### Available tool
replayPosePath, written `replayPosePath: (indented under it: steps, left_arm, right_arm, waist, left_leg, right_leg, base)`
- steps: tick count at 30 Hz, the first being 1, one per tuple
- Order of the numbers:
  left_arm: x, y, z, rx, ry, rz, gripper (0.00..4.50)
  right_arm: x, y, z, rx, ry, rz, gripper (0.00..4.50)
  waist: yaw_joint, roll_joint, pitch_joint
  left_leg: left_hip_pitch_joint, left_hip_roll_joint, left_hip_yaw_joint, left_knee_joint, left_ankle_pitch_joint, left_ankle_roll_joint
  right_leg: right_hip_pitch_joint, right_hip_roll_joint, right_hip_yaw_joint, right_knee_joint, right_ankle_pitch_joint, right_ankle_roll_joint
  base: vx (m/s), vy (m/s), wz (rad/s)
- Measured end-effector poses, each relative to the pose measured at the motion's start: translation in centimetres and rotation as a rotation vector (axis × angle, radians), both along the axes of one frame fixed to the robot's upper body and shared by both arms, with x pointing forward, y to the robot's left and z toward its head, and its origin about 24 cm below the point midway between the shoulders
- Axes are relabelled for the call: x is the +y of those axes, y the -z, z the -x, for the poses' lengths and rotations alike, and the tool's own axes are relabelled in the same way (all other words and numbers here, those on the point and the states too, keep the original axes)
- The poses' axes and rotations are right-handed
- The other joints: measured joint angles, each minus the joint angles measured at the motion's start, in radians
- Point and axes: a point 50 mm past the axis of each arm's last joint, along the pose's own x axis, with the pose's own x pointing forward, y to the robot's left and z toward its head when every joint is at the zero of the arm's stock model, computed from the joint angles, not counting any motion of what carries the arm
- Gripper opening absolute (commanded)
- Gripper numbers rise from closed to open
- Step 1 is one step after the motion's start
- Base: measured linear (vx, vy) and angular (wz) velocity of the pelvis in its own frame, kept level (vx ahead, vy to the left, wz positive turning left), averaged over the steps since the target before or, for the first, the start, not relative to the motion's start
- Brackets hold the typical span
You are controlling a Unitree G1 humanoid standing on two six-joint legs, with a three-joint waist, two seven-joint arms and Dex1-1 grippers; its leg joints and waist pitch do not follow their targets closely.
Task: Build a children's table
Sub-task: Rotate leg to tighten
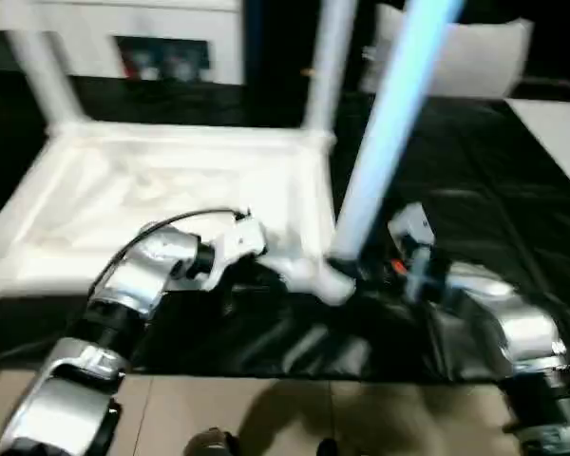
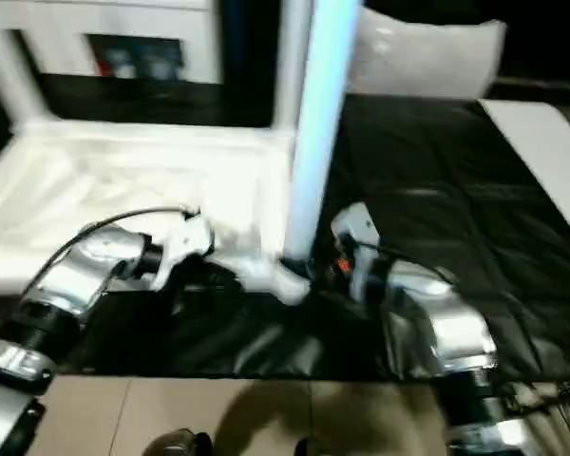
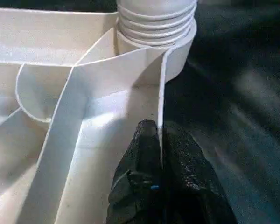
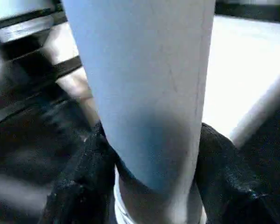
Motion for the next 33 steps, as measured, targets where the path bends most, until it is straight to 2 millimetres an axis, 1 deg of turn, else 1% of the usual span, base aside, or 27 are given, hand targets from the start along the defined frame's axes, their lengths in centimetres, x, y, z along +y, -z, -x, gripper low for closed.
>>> replayPosePath:
  steps: [2,3,5,6,7,8,9,11,12,13,15,16,17,18,20,21,22,23,25,27,28,30,31,33]
  left_arm:
    - [-0.7,0.1,-0.3,-0.014,-0.068,0.009,0.00]
    - [-1.0,0.0,-0.5,-0.027,-0.104,0.013,0.00]
    - [-1.9,0.0,-0.7,-0.048,-0.169,0.020,0.00]
    - [-2.4,0.0,-0.8,-0.061,-0.201,0.023,0.00]
    - [-3.0,-0.1,-0.9,-0.071,-0.227,0.027,0.00]
    - [-3.3,-0.1,-0.8,-0.076,-0.240,0.029,0.00]
    - [-3.6,-0.2,-0.7,-0.086,-0.246,0.029,0.00]
    - [-3.7,-0.3,-0.7,-0.095,-0.244,0.029,0.00]
    - [-3.7,-0.4,-0.7,-0.099,-0.241,0.028,0.00]
    - [-3.7,-0.4,-0.7,-0.104,-0.239,0.027,0.00]
    - [-3.7,-0.6,-0.7,-0.118,-0.225,0.025,0.00]
    - [-3.6,-0.7,-0.8,-0.131,-0.215,0.024,0.00]
    - [-3.4,-0.8,-0.8,-0.139,-0.209,0.020,0.00]
    - [-3.2,-1.0,-0.9,-0.150,-0.195,0.015,0.00]
    - [-2.8,-1.3,-1.0,-0.166,-0.178,0.010,0.00]
    - [-2.5,-1.3,-1.0,-0.174,-0.174,0.009,0.00]
    - [-2.2,-1.5,-1.1,-0.185,-0.155,0.006,0.00]
    - [-1.9,-1.7,-1.1,-0.194,-0.139,0.003,0.00]
    - [-0.8,-2.2,-1.1,-0.211,-0.073,-0.012,0.00]
    - [0.1,-2.4,-1.0,-0.211,-0.018,-0.014,0.00]
    - [0.5,-2.5,-0.9,-0.203,0.016,-0.013,0.00]
    - [1.3,-2.7,-0.7,-0.190,0.058,-0.023,0.00]
    - [1.9,-2.8,-0.6,-0.175,0.085,-0.023,0.00]
    - [2.4,-2.8,-0.3,-0.153,0.119,-0.025,0.00]
  right_arm:
    - [0.5,-0.1,-0.7,-0.003,0.111,0.002,2.03]
    - [1.0,-0.3,-1.1,-0.007,0.173,0.008,2.03]
    - [1.6,-0.4,-1.8,-0.007,0.282,0.010,2.02]
    - [1.9,-0.6,-2.2,-0.013,0.337,0.017,2.02]
    - [2.0,-0.7,-2.5,-0.017,0.381,0.021,2.36]
    - [2.0,-0.8,-2.5,-0.020,0.406,0.020,2.56]
    - [2.1,-0.8,-2.6,-0.022,0.420,0.017,2.70]
    - [2.2,-0.7,-2.5,-0.022,0.427,0.015,2.70]
    - [2.1,-0.8,-2.5,-0.023,0.428,0.010,2.87]
    - [2.0,-0.8,-2.5,-0.024,0.424,0.005,3.13]
    - [1.7,-1.1,-2.5,-0.034,0.388,0.004,3.21]
    - [1.2,-1.3,-2.4,-0.045,0.357,0.014,3.21]
    - [0.8,-1.4,-2.4,-0.053,0.338,0.026,3.34]
    - [0.1,-1.7,-2.3,-0.064,0.304,0.042,3.57]
    - [-0.6,-1.9,-2.2,-0.068,0.261,0.064,3.62]
    - [-0.8,-2.0,-2.2,-0.066,0.251,0.069,3.68]
    - [-1.0,-2.0,-2.1,-0.061,0.228,0.066,3.79]
    - [-1.2,-2.1,-2.1,-0.063,0.212,0.068,4.01]
    - [-2.0,-2.6,-2.1,-0.086,0.155,0.086,4.07]
    - [-2.7,-3.2,-2.2,-0.110,0.075,0.105,4.07]
    - [-3.0,-3.6,-2.1,-0.126,0.013,0.124,4.38]
    - [-2.9,-3.9,-2.2,-0.136,-0.086,0.147,4.38]
    - [-2.8,-4.0,-2.3,-0.137,-0.144,0.154,4.38]
    - [-2.3,-3.8,-2.3,-0.124,-0.217,0.150,4.38]
  waist:
    - [-0.011,0.004,0.003]
    - [-0.018,0.004,0.004]
    - [-0.024,0.006,0.007]
    - [-0.026,0.008,0.008]
    - [-0.027,0.010,0.010]
    - [-0.027,0.010,0.010]
    - [-0.028,0.009,0.011]
    - [-0.027,0.008,0.013]
    - [-0.027,0.007,0.013]
    - [-0.026,0.007,0.014]
    - [-0.024,0.008,0.016]
    - [-0.024,0.008,0.020]
    - [-0.023,0.008,0.022]
    - [-0.021,0.007,0.025]
    - [-0.018,0.005,0.029]
    - [-0.018,0.005,0.029]
    - [-0.017,0.006,0.030]
    - [-0.016,0.007,0.031]
    - [-0.014,0.013,0.031]
    - [-0.014,0.013,0.031]
    - [-0.014,0.012,0.032]
    - [-0.014,0.013,0.032]
    - [-0.010,0.014,0.032]
    - [-0.004,0.014,0.032]
  left_leg:
    - [0.004,-0.004,0.000,-0.009,0.000,0.000]
    - [0.003,-0.008,-0.001,-0.013,0.000,0.000]
    - [0.004,-0.013,-0.001,-0.019,0.000,0.000]
    - [0.003,-0.013,-0.001,-0.021,0.000,0.000]
    - [0.003,-0.016,-0.001,-0.022,0.000,0.000]
    - [0.003,-0.019,0.000,-0.023,0.000,0.000]
    - [0.004,-0.022,0.000,-0.023,0.000,0.001]
    - [0.003,-0.024,0.000,-0.024,0.000,0.001]
    - [0.003,-0.025,0.000,-0.025,0.000,0.001]
    - [0.003,-0.025,0.000,-0.026,0.000,0.001]
    - [0.002,-0.025,0.000,-0.027,0.000,0.001]
    - [0.002,-0.025,0.001,-0.029,0.000,0.001]
    - [0.001,-0.025,0.001,-0.032,0.000,0.001]
    - [0.001,-0.025,0.001,-0.034,0.001,0.002]
    - [0.001,-0.024,0.001,-0.041,0.009,0.013]
    - [0.000,-0.024,0.001,-0.041,0.009,0.013]
    - [-0.002,-0.023,0.001,-0.041,0.010,0.013]
    - [-0.004,-0.022,0.001,-0.041,0.010,0.013]
    - [-0.013,-0.019,0.001,-0.041,0.012,0.013]
    - [-0.017,-0.016,0.001,-0.040,0.016,0.016]
    - [-0.021,-0.014,0.001,-0.040,0.016,0.016]
    - [-0.028,-0.013,0.002,-0.035,0.015,0.017]
    - [-0.033,-0.012,0.002,-0.029,0.014,0.018]
    - [-0.034,-0.011,0.001,-0.026,0.013,0.019]
  right_leg:
    - [0.000,-0.001,0.001,-0.010,0.000,0.000]
    - [0.001,-0.004,0.001,-0.012,0.000,0.000]
    - [0.000,-0.007,0.001,-0.020,0.000,0.000]
    - [0.000,-0.008,0.000,-0.024,0.000,0.000]
    - [-0.001,-0.012,0.000,-0.027,0.000,0.000]
    - [-0.001,-0.014,0.000,-0.027,0.000,0.000]
    - [-0.001,-0.015,0.002,-0.027,0.000,0.000]
    - [-0.002,-0.016,0.005,-0.028,0.000,0.000]
    - [-0.003,-0.016,0.006,-0.028,0.000,0.000]
    - [-0.003,-0.016,0.006,-0.028,0.000,0.000]
    - [-0.004,-0.016,0.006,-0.028,0.000,0.000]
    - [-0.006,-0.016,0.006,-0.028,0.000,0.000]
    - [-0.007,-0.016,0.006,-0.027,0.000,0.000]
    - [-0.008,-0.016,0.005,-0.026,0.001,0.000]
    - [-0.010,-0.015,0.004,-0.025,0.005,0.000]
    - [-0.011,-0.015,0.003,-0.025,0.010,0.000]
    - [-0.013,-0.015,0.003,-0.025,0.019,0.005]
    - [-0.016,-0.015,0.002,-0.025,0.022,0.007]
    - [-0.024,-0.014,-0.001,-0.023,0.026,0.002]
    - [-0.028,-0.012,-0.003,-0.022,0.025,0.003]
    - [-0.031,-0.011,-0.006,-0.022,0.024,0.001]
    - [-0.040,-0.011,-0.008,-0.014,0.020,-0.004]
    - [-0.046,-0.012,-0.009,-0.004,0.017,-0.010]
    - [-0.047,-0.012,-0.011,0.000,0.014,-0.014]
  base:
    - [0.000,0.000,0.00]
    - [0.000,0.000,0.00]
    - [0.000,0.000,0.00]
    - [0.000,0.000,0.00]
    - [0.000,0.000,0.00]
    - [0.010,0.061,-0.08]
    - [0.000,0.000,0.00]
    - [0.000,0.000,0.00]
    - [0.000,0.000,0.00]
    - [0.000,0.000,0.00]
    - [0.000,0.000,0.00]
    - [0.000,0.000,0.00]
    - [0.000,0.000,0.00]
    - [0.000,0.000,0.00]
    - [0.000,0.000,0.00]
    - [0.000,0.000,0.00]
    - [0.000,0.000,0.00]
    - [0.049,-0.052,0.00]
    - [0.000,0.000,0.00]
    - [0.000,0.000,0.00]
    - [0.000,0.000,0.00]
    - [0.000,0.000,0.00]
    - [0.000,0.000,0.00]
    - [0.000,0.000,0.00]
